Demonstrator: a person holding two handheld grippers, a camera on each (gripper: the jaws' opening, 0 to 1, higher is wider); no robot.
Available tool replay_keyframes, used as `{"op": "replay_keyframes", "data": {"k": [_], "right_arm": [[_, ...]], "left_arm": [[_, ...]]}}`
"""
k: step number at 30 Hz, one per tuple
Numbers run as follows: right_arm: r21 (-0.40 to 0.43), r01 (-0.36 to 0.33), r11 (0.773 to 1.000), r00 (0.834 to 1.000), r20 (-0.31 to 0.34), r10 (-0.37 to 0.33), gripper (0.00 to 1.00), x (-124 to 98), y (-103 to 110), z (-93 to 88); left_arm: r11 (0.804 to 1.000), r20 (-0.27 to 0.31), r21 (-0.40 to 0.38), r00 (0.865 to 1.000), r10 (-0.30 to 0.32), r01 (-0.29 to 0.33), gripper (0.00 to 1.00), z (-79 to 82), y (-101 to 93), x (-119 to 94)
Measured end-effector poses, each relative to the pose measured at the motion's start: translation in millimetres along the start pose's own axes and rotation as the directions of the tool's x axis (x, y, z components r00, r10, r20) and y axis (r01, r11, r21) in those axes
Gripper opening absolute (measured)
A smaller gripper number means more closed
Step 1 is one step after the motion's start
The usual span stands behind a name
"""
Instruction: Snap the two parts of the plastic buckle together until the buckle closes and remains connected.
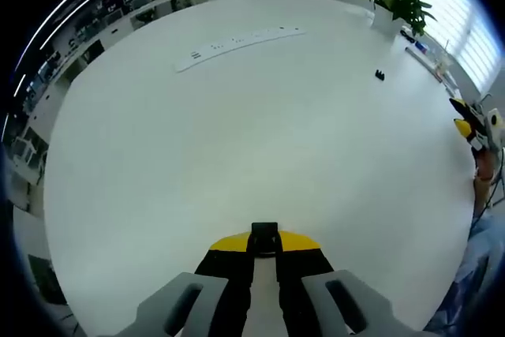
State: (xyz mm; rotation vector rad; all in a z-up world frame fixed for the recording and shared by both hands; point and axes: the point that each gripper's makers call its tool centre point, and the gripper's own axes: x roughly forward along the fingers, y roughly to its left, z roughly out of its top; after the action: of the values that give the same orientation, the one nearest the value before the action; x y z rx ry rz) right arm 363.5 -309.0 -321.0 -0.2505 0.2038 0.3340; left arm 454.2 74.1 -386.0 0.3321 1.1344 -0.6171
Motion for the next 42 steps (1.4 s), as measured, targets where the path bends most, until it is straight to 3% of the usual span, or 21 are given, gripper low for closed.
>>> {"op": "replay_keyframes", "data": {"k": [21, 30, 42], "right_arm": [[0.002, -0.018, 1.000, 1.000, 0.018, 0.018, 0.37, 0, 3, 4.0], [0.013, -0.029, 0.999, 1.000, -0.003, 0.029, 0.37, 4, 4, -1.0], [0.014, -0.029, 0.999, 1.000, -0.009, 0.029, 0.37, 4, 3, -2.7]], "left_arm": [[0.996, -0.061, 0.092, 0.998, -0.011, 0.016, 0.10, -34.3, -24.2, -10], [0.990, -0.073, 0.140, 0.997, -0.009, 0.019, 0.10, -33.4, -17.0, -16], [0.981, -0.087, 0.190, 0.996, -0.016, 0.032, 0.10, -52.2, -29.5, -25]]}}
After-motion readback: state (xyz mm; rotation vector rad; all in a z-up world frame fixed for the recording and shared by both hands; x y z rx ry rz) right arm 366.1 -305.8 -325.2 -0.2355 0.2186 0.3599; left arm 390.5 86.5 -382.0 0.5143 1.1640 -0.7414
